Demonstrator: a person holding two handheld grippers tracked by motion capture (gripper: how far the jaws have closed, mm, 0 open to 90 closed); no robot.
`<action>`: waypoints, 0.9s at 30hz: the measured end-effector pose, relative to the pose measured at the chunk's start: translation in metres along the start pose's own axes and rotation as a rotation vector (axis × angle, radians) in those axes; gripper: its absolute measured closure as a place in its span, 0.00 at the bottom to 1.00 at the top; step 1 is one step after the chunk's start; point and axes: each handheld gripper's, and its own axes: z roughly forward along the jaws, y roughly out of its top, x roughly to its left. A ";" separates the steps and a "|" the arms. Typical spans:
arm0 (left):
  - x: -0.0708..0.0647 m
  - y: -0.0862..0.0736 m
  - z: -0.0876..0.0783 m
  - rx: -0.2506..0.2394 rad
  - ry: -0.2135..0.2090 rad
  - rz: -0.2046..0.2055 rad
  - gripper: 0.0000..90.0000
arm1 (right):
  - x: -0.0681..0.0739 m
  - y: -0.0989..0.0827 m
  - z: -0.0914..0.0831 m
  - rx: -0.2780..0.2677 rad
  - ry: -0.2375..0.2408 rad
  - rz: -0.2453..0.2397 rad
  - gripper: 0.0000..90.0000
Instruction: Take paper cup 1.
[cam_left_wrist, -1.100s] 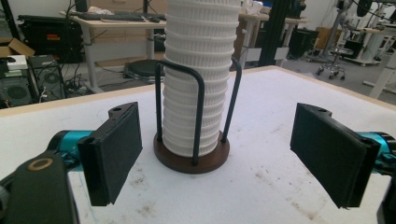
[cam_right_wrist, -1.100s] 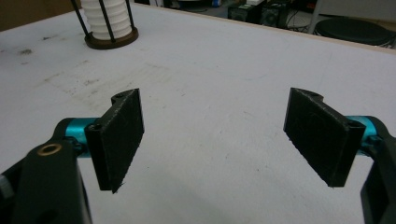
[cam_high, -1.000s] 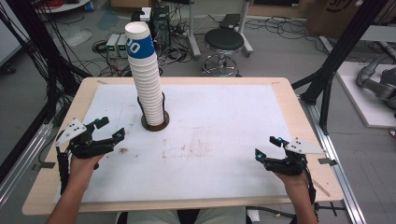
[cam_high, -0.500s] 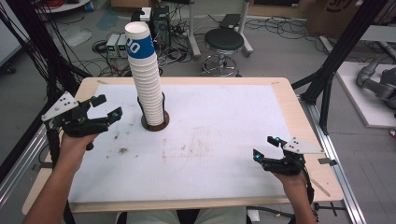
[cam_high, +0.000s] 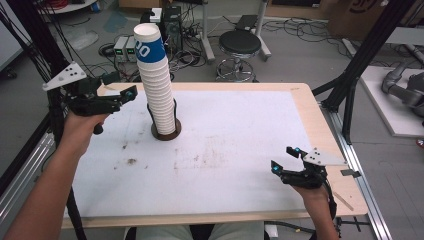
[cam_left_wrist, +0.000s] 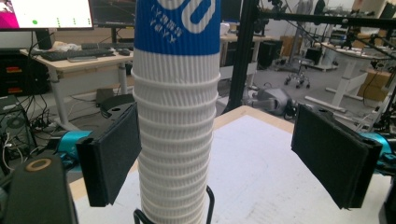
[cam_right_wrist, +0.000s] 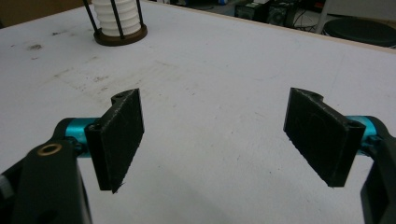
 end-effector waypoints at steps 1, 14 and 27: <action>0.000 0.000 0.000 0.000 0.000 0.000 0.18 | 0.000 0.000 0.000 0.000 0.000 -0.001 0.23; 0.010 0.054 0.028 0.046 -0.014 0.008 0.18 | -0.001 0.000 0.000 -0.003 0.004 0.001 0.23; 0.024 0.080 0.051 0.074 -0.010 -0.007 0.18 | -0.002 0.000 0.001 -0.005 0.007 0.007 0.23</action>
